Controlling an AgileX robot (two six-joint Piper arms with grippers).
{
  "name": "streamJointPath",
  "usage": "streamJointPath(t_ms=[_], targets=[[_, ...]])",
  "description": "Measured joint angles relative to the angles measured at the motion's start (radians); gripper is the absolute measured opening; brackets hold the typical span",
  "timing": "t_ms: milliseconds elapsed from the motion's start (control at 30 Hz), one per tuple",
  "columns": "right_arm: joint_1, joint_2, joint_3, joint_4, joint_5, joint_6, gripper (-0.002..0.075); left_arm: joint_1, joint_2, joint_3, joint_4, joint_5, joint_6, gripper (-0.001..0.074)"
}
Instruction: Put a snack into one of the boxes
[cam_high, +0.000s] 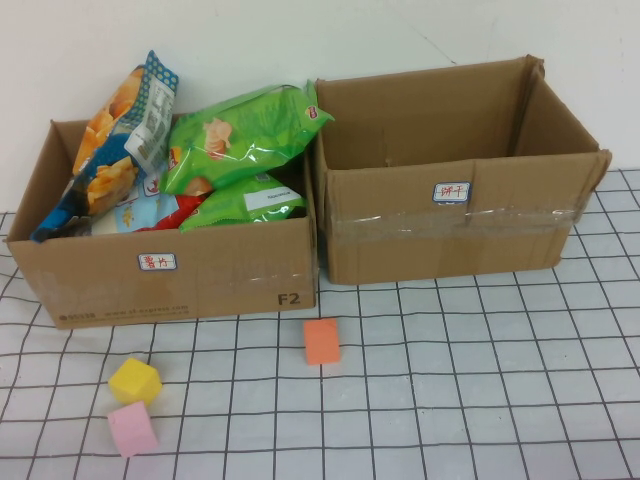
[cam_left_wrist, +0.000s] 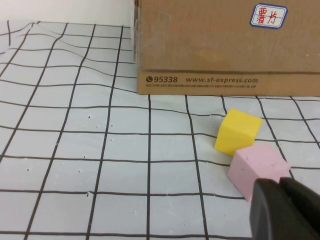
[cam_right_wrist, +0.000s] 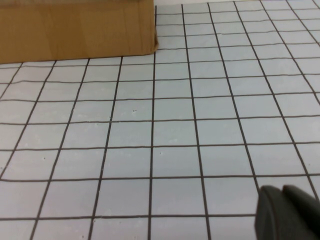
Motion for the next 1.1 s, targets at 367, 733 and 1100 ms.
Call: streamJointPath(t_ms=[367,733,1100], targets=[[-0.029,0.0,0.0,0.0,0.0,0.0,0.0,0.0,0.0,0.0,0.0,0.001,0.0,-0.0001],[-0.031,0.0,0.0,-0.052,0.0,-0.006,0.0,0.0,0.0,0.0,0.0,0.001,0.0,-0.0001],[-0.031,0.0,0.0,-0.083,0.002,-0.008,0.0,0.0,0.0,0.0,0.0,0.001,0.0,-0.0001]])
